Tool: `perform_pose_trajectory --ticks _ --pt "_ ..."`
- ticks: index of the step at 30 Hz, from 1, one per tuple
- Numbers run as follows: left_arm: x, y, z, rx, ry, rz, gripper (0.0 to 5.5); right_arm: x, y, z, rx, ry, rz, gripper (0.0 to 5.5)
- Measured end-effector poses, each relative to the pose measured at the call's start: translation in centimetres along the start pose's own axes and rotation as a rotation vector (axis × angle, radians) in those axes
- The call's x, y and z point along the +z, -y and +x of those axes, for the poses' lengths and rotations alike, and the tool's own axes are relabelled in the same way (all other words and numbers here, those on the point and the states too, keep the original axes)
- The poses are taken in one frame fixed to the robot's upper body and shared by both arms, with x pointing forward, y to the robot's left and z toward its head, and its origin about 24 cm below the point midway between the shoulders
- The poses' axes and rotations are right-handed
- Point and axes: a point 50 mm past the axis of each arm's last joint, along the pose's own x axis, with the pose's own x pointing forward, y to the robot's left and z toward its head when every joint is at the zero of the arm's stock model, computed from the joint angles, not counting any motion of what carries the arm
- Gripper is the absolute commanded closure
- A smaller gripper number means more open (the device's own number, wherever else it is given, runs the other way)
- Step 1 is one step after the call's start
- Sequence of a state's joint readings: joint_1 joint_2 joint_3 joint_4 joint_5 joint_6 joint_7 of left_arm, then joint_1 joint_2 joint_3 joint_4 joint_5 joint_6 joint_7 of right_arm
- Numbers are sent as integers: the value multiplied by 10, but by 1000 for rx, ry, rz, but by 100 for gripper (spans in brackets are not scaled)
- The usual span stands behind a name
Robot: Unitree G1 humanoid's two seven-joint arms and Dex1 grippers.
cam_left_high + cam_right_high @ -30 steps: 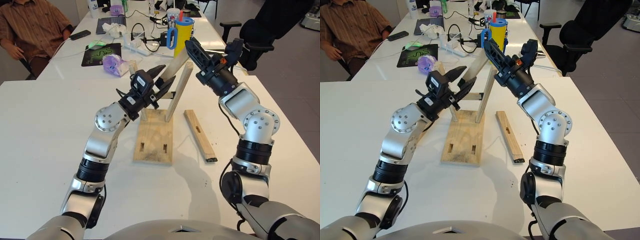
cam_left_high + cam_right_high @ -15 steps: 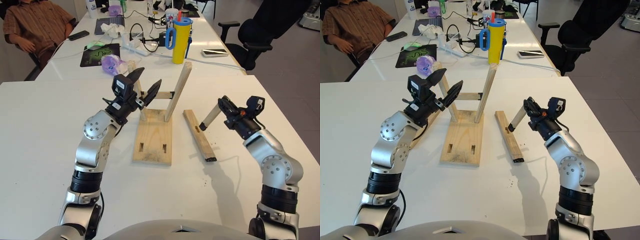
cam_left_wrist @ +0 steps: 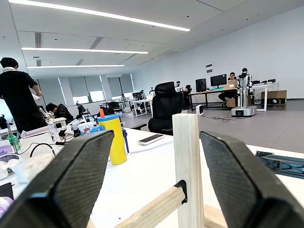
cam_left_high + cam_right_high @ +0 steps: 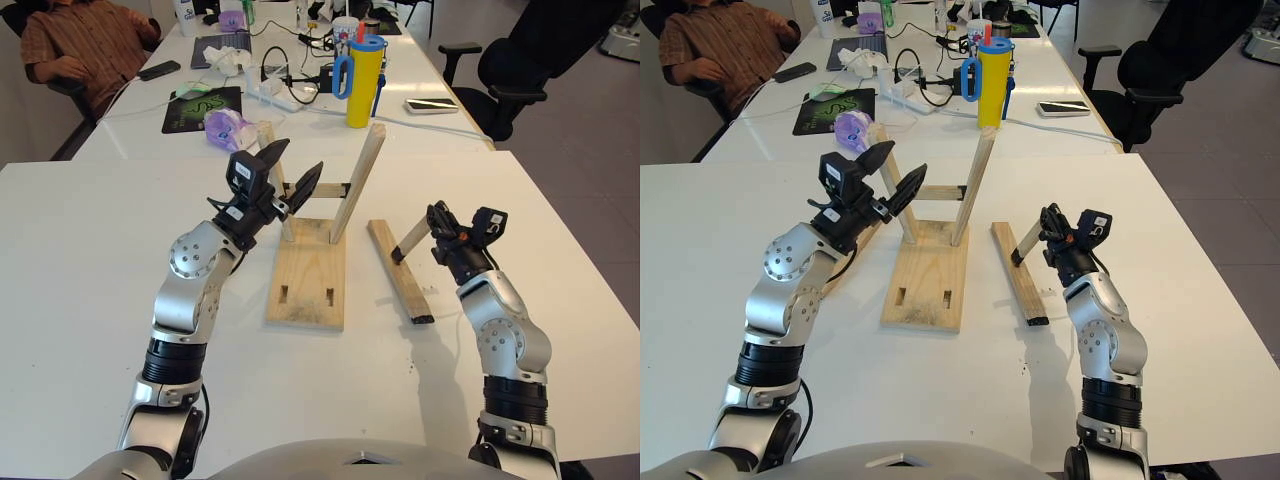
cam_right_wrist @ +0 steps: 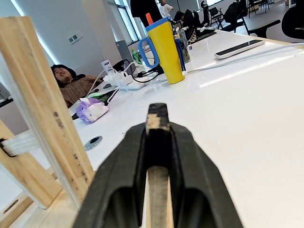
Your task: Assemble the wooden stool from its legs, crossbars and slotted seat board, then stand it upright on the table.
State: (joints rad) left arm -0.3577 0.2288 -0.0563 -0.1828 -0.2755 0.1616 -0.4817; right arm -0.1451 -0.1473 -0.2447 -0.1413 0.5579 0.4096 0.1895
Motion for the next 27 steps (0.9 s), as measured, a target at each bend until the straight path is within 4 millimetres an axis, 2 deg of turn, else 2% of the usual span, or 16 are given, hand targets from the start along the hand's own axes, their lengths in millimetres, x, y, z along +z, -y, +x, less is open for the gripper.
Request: perform_pose_trajectory --ticks 8,20,27 --pt "0 0 0 -5 -5 0 215 -6 -2 2 -8 5 -65 506" --pt "1 -1 -1 14 -1 3 215 -9 -8 -16 1 -9 -233 506" --pt "2 -2 -1 22 1 4 215 -22 -13 -19 26 -21 -351 506"
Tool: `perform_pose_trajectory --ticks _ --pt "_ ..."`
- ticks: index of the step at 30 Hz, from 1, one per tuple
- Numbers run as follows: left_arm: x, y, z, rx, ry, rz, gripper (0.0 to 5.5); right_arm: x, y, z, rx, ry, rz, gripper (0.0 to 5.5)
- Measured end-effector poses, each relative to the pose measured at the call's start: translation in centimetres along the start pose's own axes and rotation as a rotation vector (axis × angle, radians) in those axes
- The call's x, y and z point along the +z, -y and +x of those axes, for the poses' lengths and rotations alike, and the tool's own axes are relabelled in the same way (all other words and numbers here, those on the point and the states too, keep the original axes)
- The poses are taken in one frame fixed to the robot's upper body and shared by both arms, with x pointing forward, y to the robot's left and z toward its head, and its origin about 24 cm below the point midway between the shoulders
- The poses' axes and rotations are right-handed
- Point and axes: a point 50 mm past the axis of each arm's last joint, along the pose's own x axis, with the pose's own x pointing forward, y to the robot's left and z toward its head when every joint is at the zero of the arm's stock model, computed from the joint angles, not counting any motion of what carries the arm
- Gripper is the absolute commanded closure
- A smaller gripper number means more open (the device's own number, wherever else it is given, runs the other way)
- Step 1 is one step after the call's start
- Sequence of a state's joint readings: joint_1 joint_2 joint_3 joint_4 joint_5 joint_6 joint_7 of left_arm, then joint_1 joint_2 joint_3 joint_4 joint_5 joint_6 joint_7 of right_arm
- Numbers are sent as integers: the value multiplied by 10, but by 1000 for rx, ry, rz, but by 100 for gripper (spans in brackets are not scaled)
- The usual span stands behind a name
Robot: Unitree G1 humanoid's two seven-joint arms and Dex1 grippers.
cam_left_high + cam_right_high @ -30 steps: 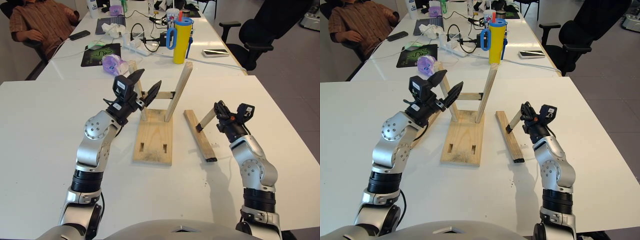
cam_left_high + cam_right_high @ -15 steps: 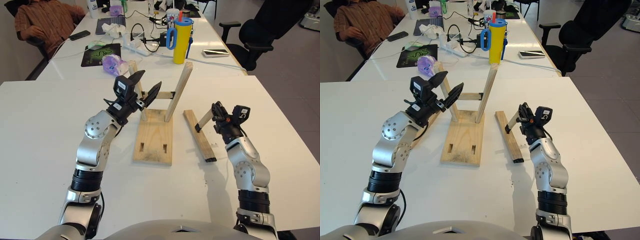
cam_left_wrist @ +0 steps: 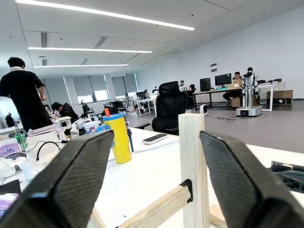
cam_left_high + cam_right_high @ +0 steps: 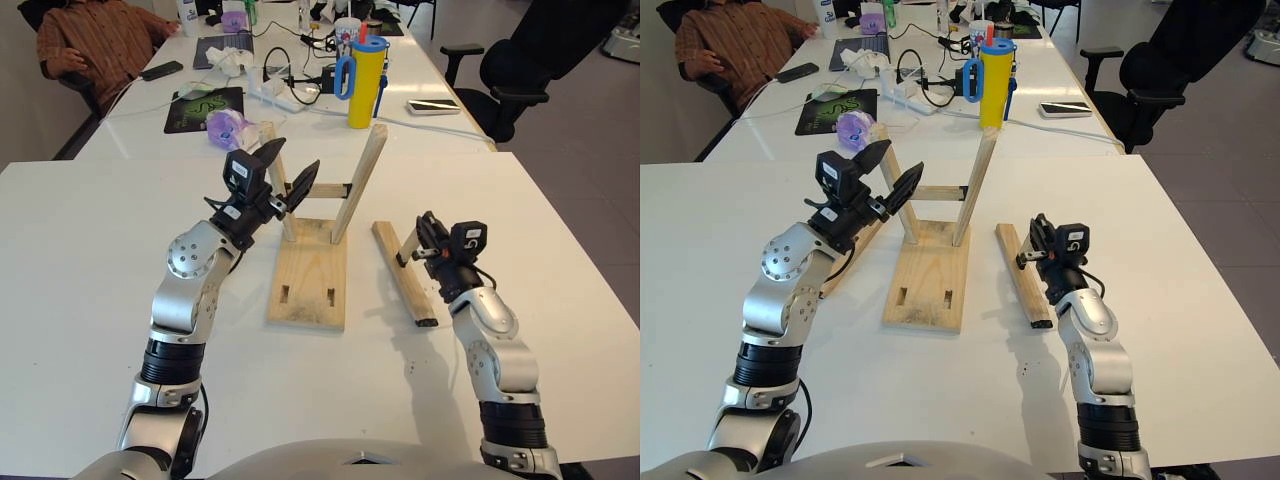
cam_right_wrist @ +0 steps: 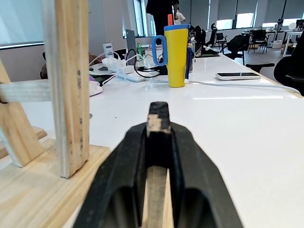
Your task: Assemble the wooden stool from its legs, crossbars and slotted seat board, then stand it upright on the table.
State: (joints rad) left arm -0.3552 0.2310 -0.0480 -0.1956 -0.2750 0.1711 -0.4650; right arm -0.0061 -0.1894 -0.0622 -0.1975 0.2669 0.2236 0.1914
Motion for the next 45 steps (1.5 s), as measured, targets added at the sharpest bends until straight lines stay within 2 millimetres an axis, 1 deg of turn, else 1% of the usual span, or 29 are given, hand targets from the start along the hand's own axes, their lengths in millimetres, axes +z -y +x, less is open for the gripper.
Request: perform_pose_trajectory --ticks 10,11,14,16,17,21,23,25,28,30,35,37,38,39,40,45 --pt "0 0 0 -1 0 0 215 1 -4 1 11 19 -54 506" --pt "0 0 0 -1 0 0 215 2 -4 1 12 20 -60 470" --pt "0 0 0 -1 -1 1 215 0 -3 -1 21 -10 -86 425" --pt "0 0 0 -1 -1 1 215 6 -5 -1 34 3 -87 396" --pt "0 0 0 -1 -1 1 215 13 -7 0 43 24 -88 382" --pt "0 0 0 0 -1 1 215 52 -13 13 72 147 -79 324" --pt "0 0 0 3 0 1 215 72 -16 20 80 194 -70 320" --pt "0 -1 0 8 1 1 215 88 -16 28 67 226 -64 320" --pt "0 -1 0 19 3 0 215 123 -20 45 68 328 -123 320" --pt "0 -1 0 22 6 -3 215 130 -24 52 67 350 -129 320" --pt "-1 0 1 25 7 -9 215 119 -38 59 65 358 -135 320" --pt "-1 0 1 26 5 -13 215 100 -33 61 7 296 -148 320" --pt "-2 0 2 27 5 -16 215 81 -27 62 -35 212 -152 320" --pt "-2 1 2 26 6 -18 215 48 -18 61 -84 65 -147 320" --pt "-3 0 1 31 1 -19 215 42 -18 57 -99 57 -133 320" --pt "-2 0 1 34 5 -18 215 40 -23 58 -66 49 -138 320"
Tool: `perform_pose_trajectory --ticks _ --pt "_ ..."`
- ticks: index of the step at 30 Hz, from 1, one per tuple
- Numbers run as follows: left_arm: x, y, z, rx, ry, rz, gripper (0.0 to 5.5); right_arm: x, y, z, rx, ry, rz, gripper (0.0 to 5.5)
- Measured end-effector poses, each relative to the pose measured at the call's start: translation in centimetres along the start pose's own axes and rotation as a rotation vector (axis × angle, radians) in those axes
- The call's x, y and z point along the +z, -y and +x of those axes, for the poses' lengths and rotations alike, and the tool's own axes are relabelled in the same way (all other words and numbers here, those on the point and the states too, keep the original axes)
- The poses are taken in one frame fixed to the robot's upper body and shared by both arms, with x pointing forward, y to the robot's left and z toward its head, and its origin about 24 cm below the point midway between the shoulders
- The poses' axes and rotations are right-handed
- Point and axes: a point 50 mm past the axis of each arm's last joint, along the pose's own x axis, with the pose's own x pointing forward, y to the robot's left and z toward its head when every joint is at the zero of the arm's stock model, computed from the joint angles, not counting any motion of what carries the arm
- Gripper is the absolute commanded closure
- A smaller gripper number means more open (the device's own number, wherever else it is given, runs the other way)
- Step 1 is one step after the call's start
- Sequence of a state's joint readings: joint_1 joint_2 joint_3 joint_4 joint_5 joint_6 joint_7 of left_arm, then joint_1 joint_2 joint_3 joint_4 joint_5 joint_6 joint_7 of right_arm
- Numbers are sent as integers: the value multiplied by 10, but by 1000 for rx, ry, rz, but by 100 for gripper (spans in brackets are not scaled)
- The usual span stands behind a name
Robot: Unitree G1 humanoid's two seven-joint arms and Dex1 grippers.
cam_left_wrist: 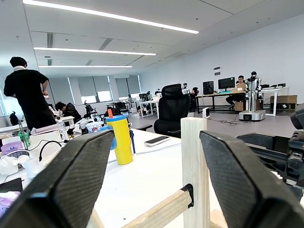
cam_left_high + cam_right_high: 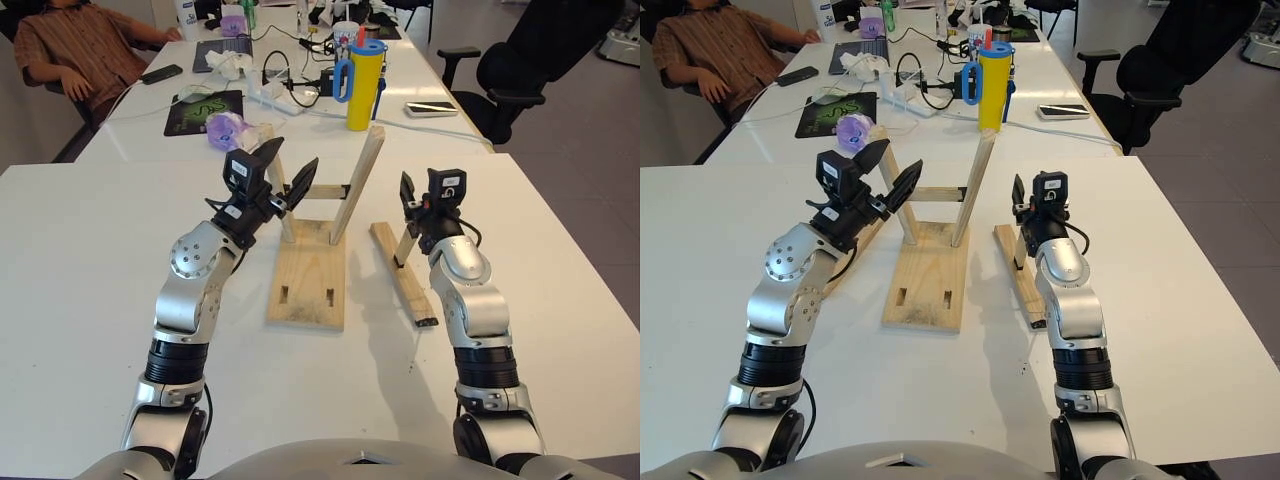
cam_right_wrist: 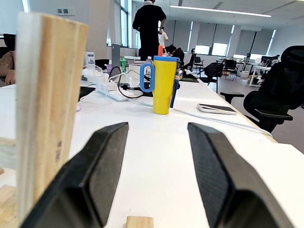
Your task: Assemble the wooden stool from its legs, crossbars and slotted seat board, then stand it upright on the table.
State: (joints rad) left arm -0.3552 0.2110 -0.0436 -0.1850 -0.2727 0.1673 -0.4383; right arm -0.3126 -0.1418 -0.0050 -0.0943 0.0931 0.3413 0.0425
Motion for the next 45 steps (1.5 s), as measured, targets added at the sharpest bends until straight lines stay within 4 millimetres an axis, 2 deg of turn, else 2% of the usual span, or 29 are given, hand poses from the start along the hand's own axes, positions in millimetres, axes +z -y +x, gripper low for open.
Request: perform_pose_trajectory --ticks 5,8,10,12,14,16,17,18,20,22,23,26,31,32,34,37,41,45 --pt "0 0 0 3 1 -1 215 5 6 5 2 10 -6 320" --pt "-2 0 -2 -8 -11 -6 215 11 15 4 -3 41 101 320" --pt "-8 -1 -11 -58 -49 -37 215 29 23 4 -16 90 126 320" --pt "-13 0 -27 -157 -92 -88 215 57 36 4 -33 169 125 320" --pt "-17 3 -51 -337 -180 -159 215 81 61 1 -71 218 93 320" --pt "-20 4 -66 -440 -263 -177 215 73 78 -3 -93 154 58 320" --pt "-21 7 -71 -497 -301 -177 215 60 87 -5 -84 74 35 320" --pt "-22 14 -78 -574 -341 -173 215 30 100 -12 -83 -84 17 320" --pt "-28 23 -86 -649 -388 -142 215 -14 109 -30 -60 -314 -2 320" --pt "-36 29 -97 -696 -459 -72 215 -40 110 -49 3 -465 -3 320" --pt "-40 30 -103 -712 -488 -25 215 -46 109 -56 42 -514 -1 320" --pt "-54 28 -118 -719 -557 155 215 -43 94 -65 182 -536 29 320" --pt "-75 31 -132 -679 -598 300 215 -40 78 -71 286 -572 26 320" --pt "-77 31 -132 -661 -598 316 215 -41 75 -73 301 -583 31 301" --pt "-81 31 -132 -641 -598 344 215 -42 72 -74 325 -597 50 290" --pt "-92 34 -129 -615 -617 374 215 -42 65 -75 350 -607 55 238" --pt "-98 34 -114 -583 -596 468 215 -46 53 -74 392 -636 73 238" --pt "-102 37 -102 -556 -591 485 215 -49 43 -69 393 -645 43 238"
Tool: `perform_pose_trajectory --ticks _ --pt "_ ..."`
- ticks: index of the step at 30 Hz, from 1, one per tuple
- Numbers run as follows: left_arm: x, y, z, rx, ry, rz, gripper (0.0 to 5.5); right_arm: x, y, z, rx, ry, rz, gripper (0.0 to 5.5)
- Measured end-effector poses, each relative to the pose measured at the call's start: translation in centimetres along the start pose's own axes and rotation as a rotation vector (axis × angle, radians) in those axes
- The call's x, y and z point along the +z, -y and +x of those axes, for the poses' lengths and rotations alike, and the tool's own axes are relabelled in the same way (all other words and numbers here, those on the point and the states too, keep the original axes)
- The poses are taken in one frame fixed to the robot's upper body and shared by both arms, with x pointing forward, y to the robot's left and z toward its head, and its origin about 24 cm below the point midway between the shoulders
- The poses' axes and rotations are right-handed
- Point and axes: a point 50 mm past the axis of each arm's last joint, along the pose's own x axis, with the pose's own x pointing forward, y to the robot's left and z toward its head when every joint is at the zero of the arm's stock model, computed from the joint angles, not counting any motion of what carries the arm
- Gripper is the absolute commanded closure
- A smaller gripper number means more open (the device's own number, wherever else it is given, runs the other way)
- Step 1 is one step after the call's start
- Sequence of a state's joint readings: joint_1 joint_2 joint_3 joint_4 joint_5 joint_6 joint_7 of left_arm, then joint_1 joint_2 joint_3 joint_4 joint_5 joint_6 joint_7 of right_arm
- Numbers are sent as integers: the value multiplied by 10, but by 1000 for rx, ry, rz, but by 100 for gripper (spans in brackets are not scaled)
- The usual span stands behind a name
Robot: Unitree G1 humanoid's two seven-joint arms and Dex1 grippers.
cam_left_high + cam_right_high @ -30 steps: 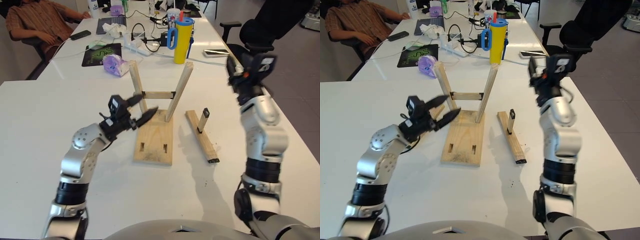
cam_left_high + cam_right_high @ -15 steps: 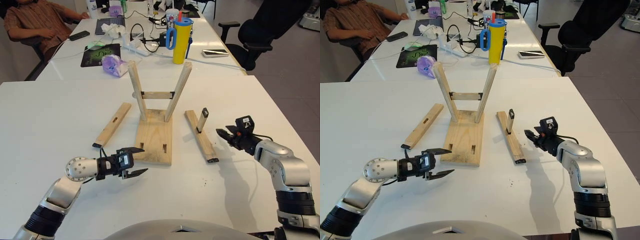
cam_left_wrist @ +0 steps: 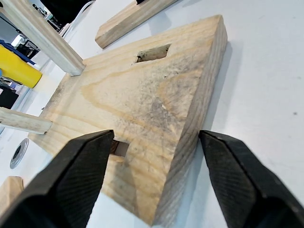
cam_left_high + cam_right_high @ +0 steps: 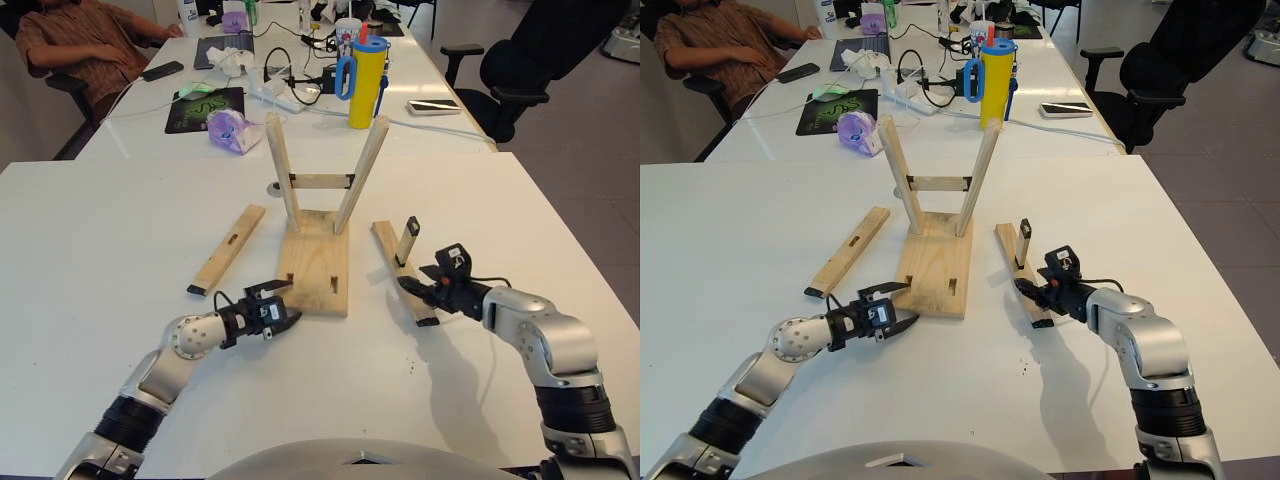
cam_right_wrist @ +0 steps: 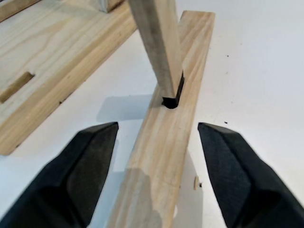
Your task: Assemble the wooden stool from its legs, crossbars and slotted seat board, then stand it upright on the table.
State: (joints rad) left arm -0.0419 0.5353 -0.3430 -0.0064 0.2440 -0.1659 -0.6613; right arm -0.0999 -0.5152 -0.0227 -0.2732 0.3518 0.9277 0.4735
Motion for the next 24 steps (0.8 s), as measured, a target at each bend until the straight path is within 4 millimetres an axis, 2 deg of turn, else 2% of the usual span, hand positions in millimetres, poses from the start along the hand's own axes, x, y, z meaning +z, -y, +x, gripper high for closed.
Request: perform_pose_trajectory --ticks 3,9,12,14,17,19,21,24 --pt "1 -1 1 3 -2 3 215 -2 -3 7 -31 -15 -9 238" --pt "3 -1 2 -1 11 -50 215 -9 -9 14 -73 -66 -29 313" --pt "13 -4 5 24 67 -91 215 -12 -11 15 -86 -72 -22 346" --pt "22 -12 4 73 128 -146 215 -11 -12 16 -91 -67 -13 346" --pt "39 -39 -5 195 271 -297 215 -7 -12 17 -102 -28 29 346" --pt "47 -61 -15 260 376 -437 215 11 -8 15 -111 144 116 346" --pt "51 -75 -24 282 457 -553 215 42 2 6 -140 352 158 346" --pt "55 -80 -30 243 531 -689 215 81 7 -8 -127 579 173 346"
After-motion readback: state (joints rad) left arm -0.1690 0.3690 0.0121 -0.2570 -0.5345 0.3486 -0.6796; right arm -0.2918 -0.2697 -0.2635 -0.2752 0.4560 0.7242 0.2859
